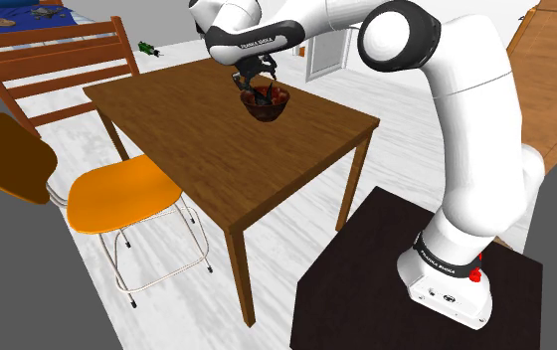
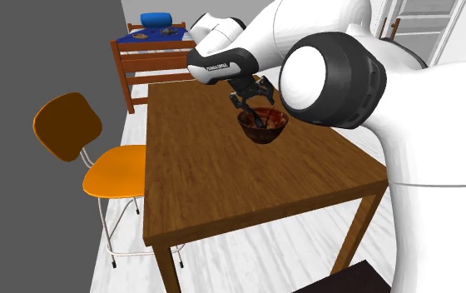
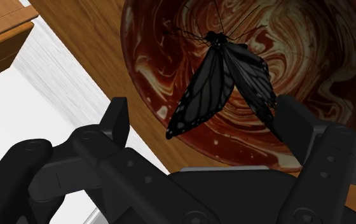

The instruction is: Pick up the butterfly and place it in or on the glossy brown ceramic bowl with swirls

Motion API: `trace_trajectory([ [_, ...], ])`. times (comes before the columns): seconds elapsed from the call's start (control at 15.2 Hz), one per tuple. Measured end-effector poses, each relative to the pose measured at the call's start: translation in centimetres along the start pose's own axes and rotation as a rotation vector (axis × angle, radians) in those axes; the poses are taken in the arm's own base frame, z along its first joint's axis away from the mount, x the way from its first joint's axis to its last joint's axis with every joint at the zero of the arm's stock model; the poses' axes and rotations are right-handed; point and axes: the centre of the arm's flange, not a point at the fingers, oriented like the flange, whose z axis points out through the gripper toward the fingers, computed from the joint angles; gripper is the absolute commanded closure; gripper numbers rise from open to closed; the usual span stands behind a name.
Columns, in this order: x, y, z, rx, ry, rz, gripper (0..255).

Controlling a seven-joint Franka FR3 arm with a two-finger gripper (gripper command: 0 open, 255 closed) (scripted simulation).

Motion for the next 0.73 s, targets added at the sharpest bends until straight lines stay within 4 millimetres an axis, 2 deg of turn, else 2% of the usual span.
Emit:
trace_trajectory([
  [0.33,-0.1,0.0,-4.4,0.001,0.001,0.000,0],
  [0.73,0.0,0.0,-5.0,0.000,0.000,0.000,0],
])
